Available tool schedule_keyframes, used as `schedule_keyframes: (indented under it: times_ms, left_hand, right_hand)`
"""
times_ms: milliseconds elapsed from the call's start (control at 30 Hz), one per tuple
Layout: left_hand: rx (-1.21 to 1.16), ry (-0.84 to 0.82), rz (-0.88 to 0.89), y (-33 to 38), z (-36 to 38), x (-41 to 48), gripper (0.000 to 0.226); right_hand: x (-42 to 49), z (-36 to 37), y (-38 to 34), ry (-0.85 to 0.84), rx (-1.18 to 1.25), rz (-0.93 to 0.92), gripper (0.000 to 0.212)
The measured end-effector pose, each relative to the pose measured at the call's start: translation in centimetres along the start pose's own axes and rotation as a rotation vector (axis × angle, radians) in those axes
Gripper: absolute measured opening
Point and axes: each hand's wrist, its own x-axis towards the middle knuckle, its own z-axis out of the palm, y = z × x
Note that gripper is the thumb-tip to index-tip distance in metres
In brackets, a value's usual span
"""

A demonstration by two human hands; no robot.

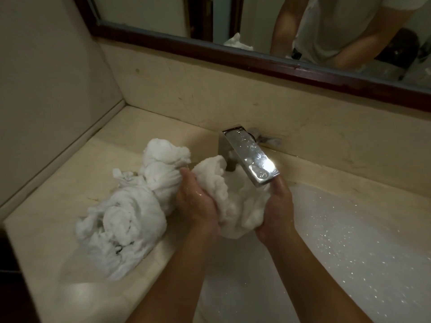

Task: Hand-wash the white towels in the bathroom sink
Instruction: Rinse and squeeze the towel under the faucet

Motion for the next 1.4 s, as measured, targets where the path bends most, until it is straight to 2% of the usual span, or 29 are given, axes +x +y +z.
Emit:
schedule_keyframes:
  times_ms: [33, 100, 167, 333, 400, 500, 600, 667, 733, 800, 833, 933, 1100, 1267, 1400]
  left_hand:
    - [-0.006, -0.022, -0.007, 0.2, -0.1, 0.0, 0.052]
    - [-0.069, -0.054, -0.06, 0.2, -0.6, 0.0, 0.073]
    - [-0.106, -0.062, -0.108, 0.3, -0.9, 0.0, 0.081]
    - [-0.169, -0.045, -0.158, -0.4, -1.0, 0.1, 0.082]
    - [-0.185, -0.089, -0.222, -0.3, -0.6, 0.0, 0.076]
    - [-0.16, -0.171, -0.311, -0.1, 0.1, -1.0, 0.068]
    - [-0.155, -0.201, -0.377, -0.6, 0.6, -2.0, 0.068]
    - [-0.188, -0.228, -0.431, -1.3, 1.0, -2.6, 0.077]
    - [-0.198, -0.284, -0.467, -2.4, 1.3, -2.9, 0.097]
    - [-0.177, -0.304, -0.467, -3.9, 1.5, -2.6, 0.115]
    - [-0.158, -0.315, -0.458, -4.8, 1.5, -2.6, 0.116]
    - [-0.109, -0.344, -0.4, -5.3, 1.7, -2.5, 0.106]
    - [-0.053, -0.354, -0.334, -5.3, 1.5, -2.0, 0.096]
    - [0.035, -0.185, -0.136, -2.4, 0.9, -2.5, 0.05]
    - [0.133, -0.16, 0.018, -0.4, 0.2, -2.0, 0.025]
  right_hand:
    - [0.1, 0.0, 0.3, 0.01, -0.005, -0.006, 0.052]
    - [0.0, 0.0, 0.7, 0.017, 0.004, 0.009, 0.048]
    - [-0.1, -0.2, 0.8, 0.019, 0.052, 0.049, 0.042]
    - [-0.2, -1.0, 1.0, 0.028, 0.197, 0.069, 0.046]
    - [-0.2, -1.3, 0.5, 0.028, 0.22, 0.049, 0.046]
    - [-0.3, -2.2, -0.3, 0.021, 0.216, -0.02, 0.058]
    - [-0.7, -3.2, -1.5, 0.0, 0.18, -0.084, 0.036]
    - [-1.2, -3.7, -2.4, -0.016, 0.136, -0.104, 0.035]
    - [-1.5, -3.9, -3.0, -0.011, 0.094, -0.125, 0.036]
    - [-1.6, -4.3, -3.1, 0.024, 0.06, -0.15, 0.035]
    - [-1.6, -4.4, -3.1, 0.043, 0.057, -0.163, 0.032]
    - [-1.7, -4.9, -3.1, 0.097, 0.052, -0.188, 0.021]
    - [-1.4, -5.0, -2.5, 0.193, 0.003, -0.164, 0.032]
    - [-1.3, -2.9, -1.0, 0.235, -0.06, -0.106, 0.03]
    - [-1.2, -0.7, 0.3, 0.248, -0.109, -0.097, 0.034]
